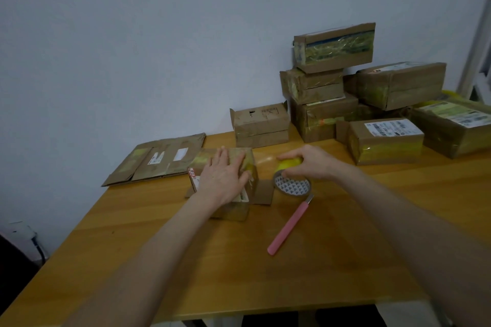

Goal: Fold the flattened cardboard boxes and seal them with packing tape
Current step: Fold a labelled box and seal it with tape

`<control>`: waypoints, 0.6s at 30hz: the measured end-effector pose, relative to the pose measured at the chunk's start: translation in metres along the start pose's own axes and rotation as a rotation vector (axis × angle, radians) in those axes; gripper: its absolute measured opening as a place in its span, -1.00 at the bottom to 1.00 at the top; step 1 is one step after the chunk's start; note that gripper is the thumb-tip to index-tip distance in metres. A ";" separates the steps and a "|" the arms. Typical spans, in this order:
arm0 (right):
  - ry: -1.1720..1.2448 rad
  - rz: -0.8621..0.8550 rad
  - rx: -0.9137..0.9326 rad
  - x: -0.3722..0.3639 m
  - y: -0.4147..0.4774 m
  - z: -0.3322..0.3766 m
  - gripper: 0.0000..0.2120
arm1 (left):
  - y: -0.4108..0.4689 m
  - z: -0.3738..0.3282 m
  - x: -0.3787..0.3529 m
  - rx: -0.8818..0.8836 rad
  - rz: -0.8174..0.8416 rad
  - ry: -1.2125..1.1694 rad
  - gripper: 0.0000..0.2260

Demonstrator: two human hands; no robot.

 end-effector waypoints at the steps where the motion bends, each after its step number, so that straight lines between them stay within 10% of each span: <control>1: 0.006 0.000 -0.002 0.000 0.001 -0.001 -0.52 | -0.006 -0.006 0.003 -0.007 -0.054 0.024 -0.42; 4: 0.021 -0.002 -0.021 0.001 0.002 -0.002 -0.51 | -0.031 -0.041 0.011 -0.202 -0.274 0.015 -0.59; 10: 0.008 0.004 -0.009 0.002 -0.001 0.003 -0.49 | -0.051 -0.089 -0.041 -0.070 0.155 -0.079 -0.62; 18: 0.004 -0.012 -0.003 0.002 -0.002 0.001 -0.55 | -0.066 -0.047 -0.031 0.012 0.180 -0.175 -0.76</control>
Point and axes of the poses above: each hand's wrist, its own y-axis towards the middle knuckle, its own x-axis out of the back of the hand, z = x × y, the point moved 3 cm from there along y, towards the middle knuckle, and after that the axes turned 11 degrees about -y, right-handed, at the moved point
